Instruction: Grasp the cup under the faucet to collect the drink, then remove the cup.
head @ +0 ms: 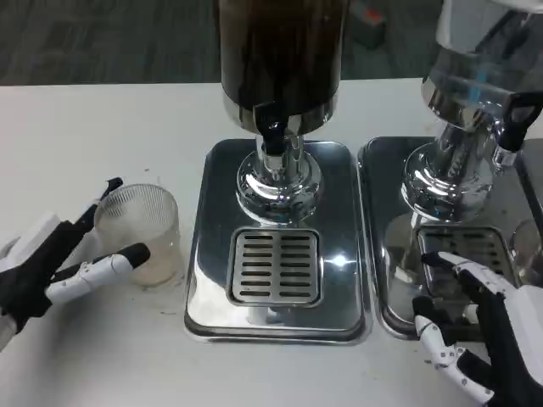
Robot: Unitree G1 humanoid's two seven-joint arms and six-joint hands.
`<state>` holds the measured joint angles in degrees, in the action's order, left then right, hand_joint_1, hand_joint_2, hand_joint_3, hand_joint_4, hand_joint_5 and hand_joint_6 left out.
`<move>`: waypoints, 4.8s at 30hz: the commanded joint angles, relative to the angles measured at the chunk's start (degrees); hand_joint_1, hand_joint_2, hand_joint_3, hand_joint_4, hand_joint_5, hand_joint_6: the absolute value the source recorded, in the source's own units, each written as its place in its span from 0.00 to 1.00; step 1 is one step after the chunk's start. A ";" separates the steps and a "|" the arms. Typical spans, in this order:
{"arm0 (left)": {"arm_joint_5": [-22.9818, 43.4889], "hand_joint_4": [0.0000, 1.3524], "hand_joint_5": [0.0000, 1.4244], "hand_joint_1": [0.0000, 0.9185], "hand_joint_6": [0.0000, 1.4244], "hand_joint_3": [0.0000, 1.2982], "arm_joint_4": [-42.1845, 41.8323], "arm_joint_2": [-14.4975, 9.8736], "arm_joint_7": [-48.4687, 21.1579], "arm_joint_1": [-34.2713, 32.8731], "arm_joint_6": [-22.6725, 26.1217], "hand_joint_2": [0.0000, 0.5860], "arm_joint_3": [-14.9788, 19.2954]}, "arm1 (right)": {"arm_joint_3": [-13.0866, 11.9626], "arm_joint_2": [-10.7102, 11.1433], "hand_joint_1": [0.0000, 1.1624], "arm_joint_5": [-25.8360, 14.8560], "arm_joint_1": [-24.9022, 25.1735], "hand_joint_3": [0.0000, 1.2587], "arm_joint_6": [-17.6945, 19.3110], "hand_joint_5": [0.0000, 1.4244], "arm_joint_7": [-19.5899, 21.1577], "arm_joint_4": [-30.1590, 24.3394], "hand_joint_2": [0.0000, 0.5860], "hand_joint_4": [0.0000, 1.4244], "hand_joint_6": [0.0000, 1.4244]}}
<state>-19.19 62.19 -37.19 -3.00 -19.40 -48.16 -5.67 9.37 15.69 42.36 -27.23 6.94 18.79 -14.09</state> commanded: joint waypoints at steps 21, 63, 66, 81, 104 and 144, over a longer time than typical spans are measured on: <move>-7.33 0.09 0.20 0.05 0.12 0.00 -1.03 1.64 13.29 -2.45 4.27 0.00 -4.71 | -1.85 -1.64 0.29 -1.67 0.13 0.24 0.82 0.20 0.74 0.37 0.75 0.18 0.26; -8.34 0.27 0.37 0.25 0.35 0.06 3.03 5.04 21.42 -3.82 3.56 0.04 -7.16 | -2.97 -2.16 0.25 -3.85 -1.25 0.26 0.18 0.20 -0.51 -0.61 0.76 0.18 0.26; -8.35 0.31 0.43 0.26 0.48 0.13 3.23 5.65 22.60 -3.68 2.92 0.06 -7.11 | -3.14 -2.12 0.24 -4.13 -1.33 0.27 0.21 0.20 -0.75 -0.58 0.75 0.18 0.26; -9.91 0.60 0.66 0.27 0.85 0.46 2.96 6.45 32.31 -1.90 -0.35 0.15 -7.03 | -3.54 -1.93 0.16 -4.36 -1.79 0.28 0.50 0.20 -1.12 -0.39 0.75 0.18 0.27; -9.73 0.64 0.69 0.27 0.88 0.49 -7.75 4.32 38.39 4.21 -6.68 0.16 -1.25 | -3.27 -2.18 0.14 -5.13 -0.70 0.28 1.61 0.20 -1.44 -0.13 0.75 0.18 0.26; -9.56 0.64 0.68 0.26 0.85 0.48 -4.45 19.28 27.40 -4.31 -1.84 0.16 -4.90 | -2.29 -5.16 0.16 -5.32 -2.36 0.29 1.62 0.20 -1.79 -5.03 0.79 0.18 0.26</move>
<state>-29.57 57.07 -18.87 24.35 -21.45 -50.18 -10.30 7.21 10.76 37.05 -29.17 8.59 17.32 -18.26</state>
